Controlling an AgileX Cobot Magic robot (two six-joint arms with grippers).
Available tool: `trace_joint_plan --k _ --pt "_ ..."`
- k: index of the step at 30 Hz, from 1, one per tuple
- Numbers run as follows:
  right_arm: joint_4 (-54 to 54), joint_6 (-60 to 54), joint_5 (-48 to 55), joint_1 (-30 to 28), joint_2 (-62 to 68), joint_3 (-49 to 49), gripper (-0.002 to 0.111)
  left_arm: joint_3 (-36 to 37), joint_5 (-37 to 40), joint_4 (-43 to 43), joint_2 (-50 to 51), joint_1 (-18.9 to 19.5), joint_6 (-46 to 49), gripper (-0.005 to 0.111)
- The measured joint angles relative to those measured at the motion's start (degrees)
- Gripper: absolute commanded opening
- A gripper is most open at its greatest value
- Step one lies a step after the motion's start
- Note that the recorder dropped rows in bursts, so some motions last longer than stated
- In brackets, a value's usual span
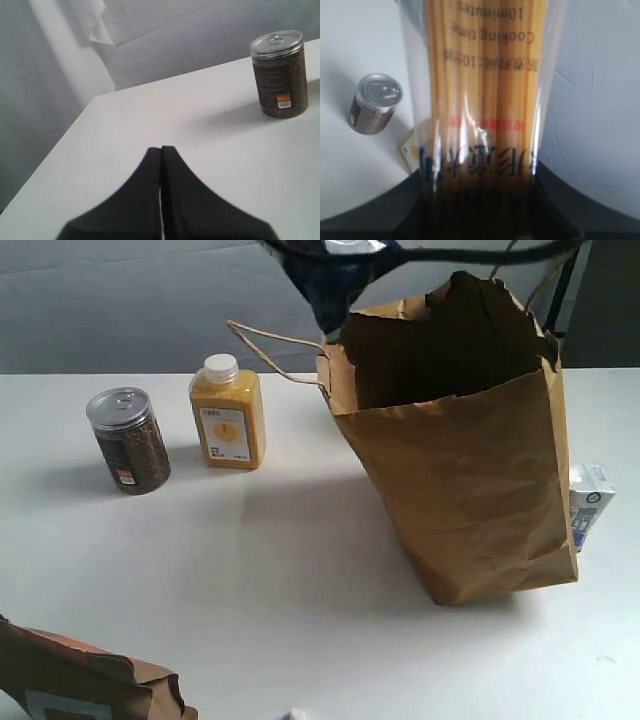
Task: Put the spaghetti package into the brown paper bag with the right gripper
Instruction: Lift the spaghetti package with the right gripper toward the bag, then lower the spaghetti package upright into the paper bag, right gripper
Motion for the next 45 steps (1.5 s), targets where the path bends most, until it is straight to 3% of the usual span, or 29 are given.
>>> trace_joint_plan --k 4,13,24,32,45 --pt "-0.45 1.91 -5.62 -2.59 -2.4 8.39 0.0 0.0 0.0 0.0 0.0 0.0 0.0 0.0" --pt "1.85 7.44 -28.35 -11.82 -8.37 26.18 0.0 0.0 0.0 0.0 0.0 0.0 0.0 0.0" --pt "6.03 7.47 -37.65 -19.08 -8.52 41.54 0.0 0.0 0.0 0.0 0.0 0.0 0.0 0.0" --pt "10.26 7.47 -41.64 -20.12 -8.52 49.35 0.0 0.0 0.0 0.0 0.0 0.0 0.0 0.0" --pt "27.63 4.81 -52.39 -17.85 -9.45 49.9 0.0 0.0 0.0 0.0 0.0 0.0 0.0 0.0"
